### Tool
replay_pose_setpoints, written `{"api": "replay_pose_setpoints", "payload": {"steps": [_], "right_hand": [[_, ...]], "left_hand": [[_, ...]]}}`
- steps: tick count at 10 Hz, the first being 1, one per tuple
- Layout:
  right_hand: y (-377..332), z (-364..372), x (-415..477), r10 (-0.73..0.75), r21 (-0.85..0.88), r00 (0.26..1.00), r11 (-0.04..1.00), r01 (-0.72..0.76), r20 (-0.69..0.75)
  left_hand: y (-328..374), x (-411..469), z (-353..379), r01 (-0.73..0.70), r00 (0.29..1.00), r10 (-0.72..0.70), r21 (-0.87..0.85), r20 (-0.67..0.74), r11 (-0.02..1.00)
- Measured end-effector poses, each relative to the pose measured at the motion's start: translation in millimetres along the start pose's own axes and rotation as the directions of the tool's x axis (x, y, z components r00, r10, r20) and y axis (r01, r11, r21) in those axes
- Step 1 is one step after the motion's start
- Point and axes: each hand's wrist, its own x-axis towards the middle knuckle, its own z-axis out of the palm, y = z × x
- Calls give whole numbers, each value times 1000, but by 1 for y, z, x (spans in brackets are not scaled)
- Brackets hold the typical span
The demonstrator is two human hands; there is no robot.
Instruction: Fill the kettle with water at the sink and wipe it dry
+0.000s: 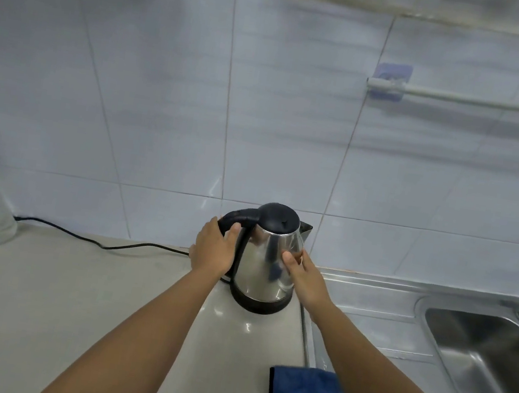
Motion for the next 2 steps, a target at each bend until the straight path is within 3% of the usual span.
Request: {"api": "replay_pose_setpoints", "payload": {"steps": [1,2], "right_hand": [[-7,-5,-15,-39,-295,999,955,35,-7],[-8,-9,-29,-44,-515,999,856,41,7]], "left_hand": [[11,-22,-12,-8,999,-4,248,46,969],[24,-50,-13,-79,990,30,366,138,927]]}}
